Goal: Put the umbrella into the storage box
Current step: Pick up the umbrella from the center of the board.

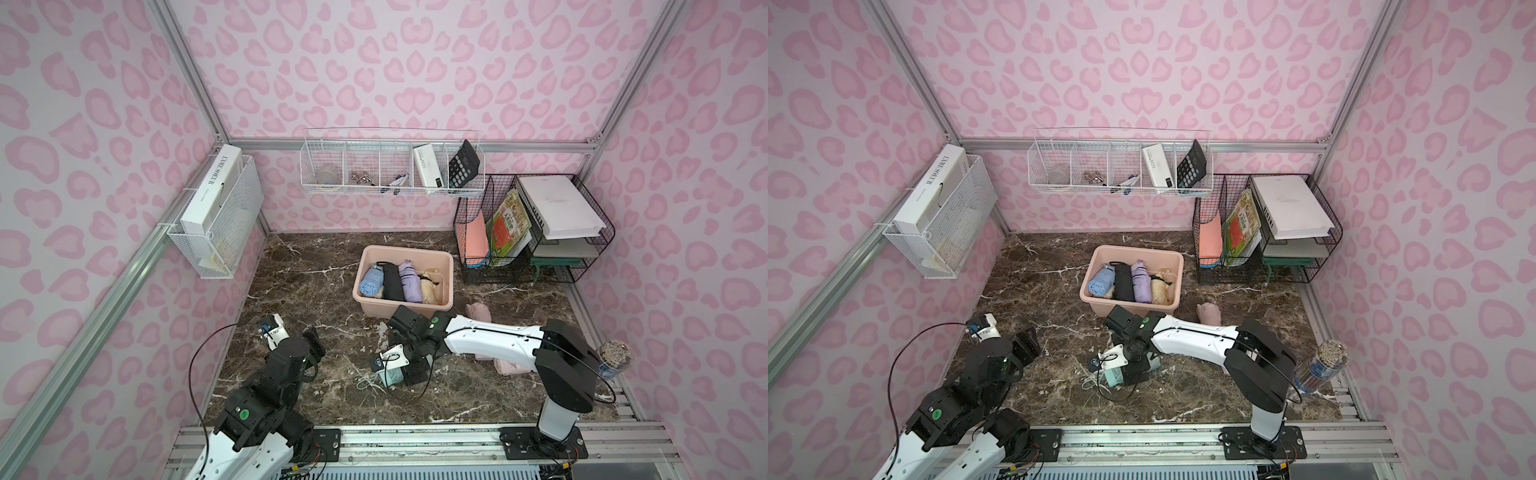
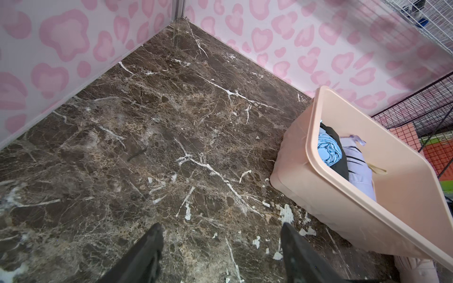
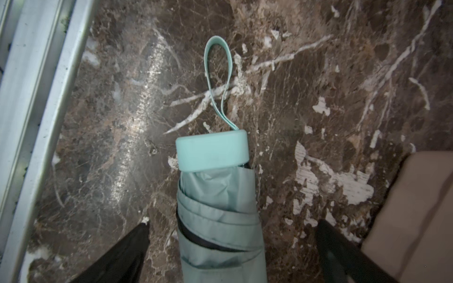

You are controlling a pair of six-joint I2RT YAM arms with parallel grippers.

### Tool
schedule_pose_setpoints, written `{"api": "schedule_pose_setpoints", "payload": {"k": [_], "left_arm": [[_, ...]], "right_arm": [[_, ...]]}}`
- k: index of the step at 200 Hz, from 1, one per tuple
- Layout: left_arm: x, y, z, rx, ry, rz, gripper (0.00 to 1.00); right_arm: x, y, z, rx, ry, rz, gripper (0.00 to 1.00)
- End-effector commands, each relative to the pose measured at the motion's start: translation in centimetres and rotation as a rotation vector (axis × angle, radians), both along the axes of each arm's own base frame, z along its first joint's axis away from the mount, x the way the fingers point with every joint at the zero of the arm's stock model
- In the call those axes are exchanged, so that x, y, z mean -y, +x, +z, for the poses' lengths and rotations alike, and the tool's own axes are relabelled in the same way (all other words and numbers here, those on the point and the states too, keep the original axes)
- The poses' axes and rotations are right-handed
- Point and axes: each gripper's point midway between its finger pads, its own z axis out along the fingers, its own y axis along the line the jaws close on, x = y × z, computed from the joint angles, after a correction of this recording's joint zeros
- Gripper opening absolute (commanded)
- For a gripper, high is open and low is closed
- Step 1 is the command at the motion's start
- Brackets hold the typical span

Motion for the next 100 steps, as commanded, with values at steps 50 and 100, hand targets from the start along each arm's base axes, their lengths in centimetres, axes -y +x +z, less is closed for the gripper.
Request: {"api": "schedule_pose_setpoints", "payload": {"k": [50,100], "left_arm": [[-0.8,-0.3,0.0,-0.009,0.028,0.028,0.76],[-0.7,-0.1,-0.2,-0.031,0.049,0.028,0.76]], "right_arm": [[-0.4,0.3,-2.3,-0.008,-0.08,0.016,0.88],[1.2,-0.3,-3.8,-0.015,-0.179,0.009,0.82]]}}
